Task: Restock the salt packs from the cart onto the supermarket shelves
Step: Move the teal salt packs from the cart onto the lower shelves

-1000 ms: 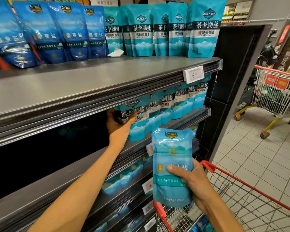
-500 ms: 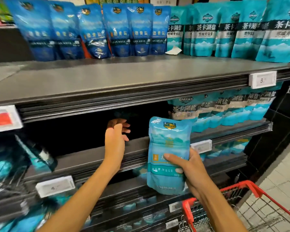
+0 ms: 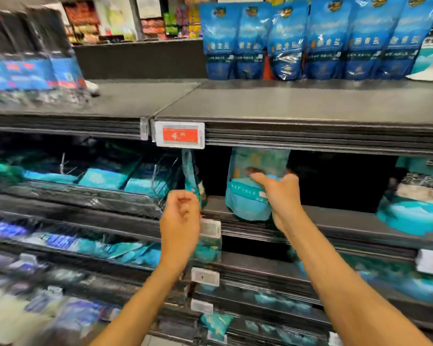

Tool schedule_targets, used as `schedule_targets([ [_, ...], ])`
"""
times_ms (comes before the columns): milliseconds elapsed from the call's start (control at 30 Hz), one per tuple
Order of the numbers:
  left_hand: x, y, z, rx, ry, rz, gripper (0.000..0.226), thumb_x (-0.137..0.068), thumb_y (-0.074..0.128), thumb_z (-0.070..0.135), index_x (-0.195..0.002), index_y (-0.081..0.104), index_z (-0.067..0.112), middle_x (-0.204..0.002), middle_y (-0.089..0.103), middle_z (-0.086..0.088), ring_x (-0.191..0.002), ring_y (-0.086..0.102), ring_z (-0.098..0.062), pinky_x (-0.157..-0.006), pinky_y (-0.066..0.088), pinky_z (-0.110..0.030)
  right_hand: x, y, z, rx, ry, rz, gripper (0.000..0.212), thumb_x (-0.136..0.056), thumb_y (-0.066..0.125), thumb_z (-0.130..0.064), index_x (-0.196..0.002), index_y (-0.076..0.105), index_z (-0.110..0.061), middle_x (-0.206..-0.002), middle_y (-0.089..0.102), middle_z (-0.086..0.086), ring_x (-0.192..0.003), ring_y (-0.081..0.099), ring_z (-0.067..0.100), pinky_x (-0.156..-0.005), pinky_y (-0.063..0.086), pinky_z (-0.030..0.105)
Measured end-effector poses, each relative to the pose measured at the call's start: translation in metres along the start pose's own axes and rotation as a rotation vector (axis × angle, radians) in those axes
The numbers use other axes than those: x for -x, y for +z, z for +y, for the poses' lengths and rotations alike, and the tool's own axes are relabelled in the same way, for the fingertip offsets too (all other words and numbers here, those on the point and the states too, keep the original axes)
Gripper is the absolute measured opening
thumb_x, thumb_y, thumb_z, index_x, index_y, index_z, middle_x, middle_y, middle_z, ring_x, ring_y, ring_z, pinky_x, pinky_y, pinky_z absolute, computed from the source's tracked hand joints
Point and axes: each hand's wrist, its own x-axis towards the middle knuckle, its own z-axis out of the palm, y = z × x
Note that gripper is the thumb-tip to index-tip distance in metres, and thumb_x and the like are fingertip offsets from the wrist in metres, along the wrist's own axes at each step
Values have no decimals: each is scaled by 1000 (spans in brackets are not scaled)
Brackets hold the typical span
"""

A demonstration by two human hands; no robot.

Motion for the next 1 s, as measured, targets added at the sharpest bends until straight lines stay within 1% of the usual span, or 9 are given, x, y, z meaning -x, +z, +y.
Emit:
schedule_targets([
  [67,-14,-13,-5,-137,1,15,15,-96,59,15,-108,52,19,-71,59,8,-59,54,-2,-61,43,-17,-9,18,3,4,32,11,30,-79,76,-1,-63,57,-16,-47,61,-11,-46,60,4,-43,46,17],
  [167,-39,-19,-9,-313,-74,-115,53,-94,61,37,-136,40,12,-107,61,-7,-93,60,-12,-83,46,-28,-19,36,10,95,107,-45,11,-84,70,-3,-79,66,-13,-80,67,6,-68,62,15,-57,48,25],
  [233,-50,-16,-14,-374,-137,-245,73,-94,54,49,-151,24,14,-148,41,-6,-131,44,-21,-104,36,-31,-20,41,15,132,127,-70,10,-84,69,-7,-91,65,-12,-86,66,7,-67,61,13,-54,48,21],
  [300,-57,-12,-22,-341,-174,-310,80,-95,48,53,-156,10,18,-162,20,0,-146,25,-18,-109,24,-27,-20,46,16,109,86,-73,17,-73,75,-15,-86,64,-18,-77,67,-3,-59,64,4,-47,47,16],
  [400,-67,-7,-32,-208,-233,-353,85,-92,55,51,-156,9,22,-161,23,4,-144,27,-11,-107,24,-22,-23,46,20,145,-13,-84,22,-70,82,-18,-78,64,-27,-74,67,-15,-57,64,-8,-50,48,10],
  [567,-81,-2,-42,-184,-226,-309,96,-68,79,58,-146,34,25,-139,45,7,-123,49,-8,-97,41,-22,-30,36,35,378,134,-125,21,-81,78,-31,-77,59,-20,-101,70,12,-88,68,23,-87,58,43],
  [667,-81,7,-43,-177,-198,-238,90,-54,83,65,-125,44,26,-122,54,7,-107,56,0,-83,45,-13,-35,35,38,444,103,-122,24,-83,75,-32,-80,57,-17,-104,68,11,-82,64,18,-78,55,37],
  [833,-84,18,-40,-226,-233,-194,97,-47,86,62,-113,29,21,-108,46,7,-98,54,-7,-79,40,-18,-39,35,37,378,69,-136,50,-76,82,-38,-117,57,-23,-107,63,0,-83,61,9,-62,45,18],
  [1000,-77,26,-40,-223,-146,-82,111,-49,92,53,-135,33,14,-124,52,1,-110,56,-12,-89,44,-18,-42,28,43,404,40,-196,28,-75,83,-32,-89,58,-30,-107,71,2,-87,68,12,-84,58,36],
])
